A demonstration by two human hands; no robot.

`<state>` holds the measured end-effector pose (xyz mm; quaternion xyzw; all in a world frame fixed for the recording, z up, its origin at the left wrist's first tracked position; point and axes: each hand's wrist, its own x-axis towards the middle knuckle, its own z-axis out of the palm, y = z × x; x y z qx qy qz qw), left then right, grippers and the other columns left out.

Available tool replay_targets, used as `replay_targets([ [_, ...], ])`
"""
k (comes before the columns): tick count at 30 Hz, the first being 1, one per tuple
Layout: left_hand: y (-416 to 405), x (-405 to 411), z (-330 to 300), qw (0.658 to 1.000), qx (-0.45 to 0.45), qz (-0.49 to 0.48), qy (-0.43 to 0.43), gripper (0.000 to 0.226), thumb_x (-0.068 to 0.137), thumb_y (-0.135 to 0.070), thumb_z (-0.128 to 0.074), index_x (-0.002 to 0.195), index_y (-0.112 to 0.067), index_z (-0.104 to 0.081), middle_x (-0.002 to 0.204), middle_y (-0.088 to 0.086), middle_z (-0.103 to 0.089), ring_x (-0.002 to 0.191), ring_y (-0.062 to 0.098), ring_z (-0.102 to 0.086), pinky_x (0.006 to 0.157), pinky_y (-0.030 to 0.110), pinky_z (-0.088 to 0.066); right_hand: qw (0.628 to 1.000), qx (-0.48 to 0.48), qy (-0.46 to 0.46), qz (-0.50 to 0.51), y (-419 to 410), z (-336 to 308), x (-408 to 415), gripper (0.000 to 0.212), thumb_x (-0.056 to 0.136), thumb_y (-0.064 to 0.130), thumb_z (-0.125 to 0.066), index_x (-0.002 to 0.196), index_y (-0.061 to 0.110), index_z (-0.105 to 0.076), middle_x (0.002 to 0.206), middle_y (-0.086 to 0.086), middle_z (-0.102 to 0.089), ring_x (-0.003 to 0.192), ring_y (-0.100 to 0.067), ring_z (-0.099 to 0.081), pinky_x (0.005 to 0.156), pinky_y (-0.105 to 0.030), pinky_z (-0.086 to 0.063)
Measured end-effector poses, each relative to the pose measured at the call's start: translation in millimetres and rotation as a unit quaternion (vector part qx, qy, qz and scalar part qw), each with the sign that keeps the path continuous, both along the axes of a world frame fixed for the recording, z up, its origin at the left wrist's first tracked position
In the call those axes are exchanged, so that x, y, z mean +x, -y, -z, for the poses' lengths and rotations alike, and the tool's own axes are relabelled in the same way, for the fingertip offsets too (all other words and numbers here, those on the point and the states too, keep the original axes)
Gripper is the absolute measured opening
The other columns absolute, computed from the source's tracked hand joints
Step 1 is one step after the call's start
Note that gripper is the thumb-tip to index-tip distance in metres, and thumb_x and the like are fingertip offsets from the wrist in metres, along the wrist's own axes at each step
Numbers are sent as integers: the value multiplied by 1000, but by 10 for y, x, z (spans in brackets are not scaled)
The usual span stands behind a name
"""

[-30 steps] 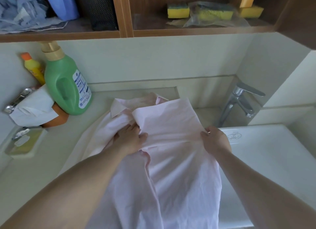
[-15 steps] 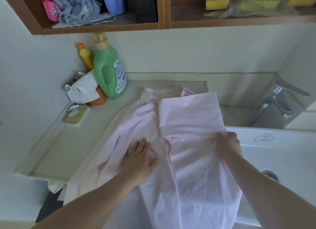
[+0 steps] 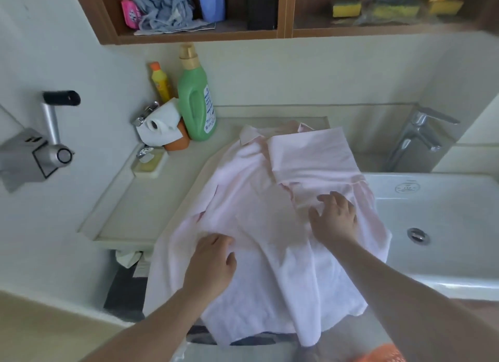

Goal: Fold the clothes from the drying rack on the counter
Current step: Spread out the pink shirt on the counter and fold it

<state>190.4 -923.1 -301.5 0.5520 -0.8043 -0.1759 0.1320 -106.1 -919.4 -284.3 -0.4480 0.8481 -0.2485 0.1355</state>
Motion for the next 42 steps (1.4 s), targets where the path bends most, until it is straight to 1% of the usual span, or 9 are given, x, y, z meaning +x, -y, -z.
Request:
replay_targets([
  [9, -764, 570, 367, 984, 153, -88, -31, 23, 100, -35, -55, 119, -22, -53, 112, -11, -54, 92, 8, -56, 75, 26, -45, 998, 52, -25, 5, -885, 196, 640, 47, 98, 40, -53, 141, 22, -53, 160, -3, -33, 150, -26, -18, 124, -47, -16],
  [14, -842, 671, 503, 963, 246, -105, -6, 36, 96, -40, -50, 115, -11, -59, 106, 9, -67, 86, 23, -60, 64, 30, -39, 999, 49, 19, 16, -994, 81, 813, 45, 97, 34, -53, 140, 21, -52, 151, -4, -38, 136, -32, -32, 110, -49, -37],
  [16, -877, 668, 543, 959, 258, -116, -3, 33, 96, -41, -49, 116, -17, -60, 105, 4, -65, 87, 18, -58, 70, 30, -43, 997, 53, 60, 17, -1028, 97, 903, 46, 97, 32, -54, 142, 21, -48, 148, -6, -36, 130, -33, -39, 105, -47, -40],
  [20, -926, 572, 569, 957, 247, -153, -14, 34, 100, -41, -47, 125, -21, -57, 112, -8, -63, 98, 14, -58, 79, 31, -45, 991, 49, 121, 26, -1104, 125, 991, 58, 96, 32, -56, 150, 23, -35, 149, -6, -33, 132, -33, -41, 103, -51, -46],
  [24, -848, 349, 610, 955, 220, -195, -32, 36, 101, -45, -48, 125, -20, -56, 116, -7, -66, 104, 18, -63, 80, 31, -46, 999, 33, -5, -16, -1013, 83, 787, 58, 97, 32, -56, 150, 17, -40, 158, -5, -29, 144, -32, -25, 116, -49, -31],
  [27, -811, 206, 691, 944, 201, -259, -33, 37, 93, -52, -50, 108, -18, -52, 96, -4, -67, 86, 25, -67, 77, 38, -57, 994, 74, -37, -76, -932, 113, 584, 56, 98, 29, -54, 151, 15, -41, 163, -2, -28, 151, -25, -17, 122, -44, -24],
  [32, -742, 80, 685, 939, 192, -286, -14, 27, 94, -36, -49, 97, -9, -52, 89, 6, -65, 79, 30, -68, 72, 38, -57, 982, 109, -48, -148, -1017, 180, 556, 58, 73, 7, -51, 129, 19, -39, 139, 12, -33, 141, -19, -25, 94, -34, -41],
  [38, -711, -81, 779, 944, 179, -269, 68, 28, 104, -35, -46, 110, -11, -59, 83, 3, -67, 73, 25, -66, 56, 30, -47, 977, 130, -60, -160, -1060, 207, 554, 87, 74, 8, -50, 153, 20, -17, 160, 20, -4, 153, -7, 7, 114, -37, -37],
  [42, -687, -53, 805, 949, 198, -243, 20, 27, 104, -37, -47, 101, -13, -60, 81, 1, -68, 75, 22, -67, 61, 32, -51, 973, 145, -53, -170, -1066, 175, 516, 92, 74, 12, -52, 157, 21, -12, 163, 21, 2, 154, -7, 10, 116, -40, -35],
])
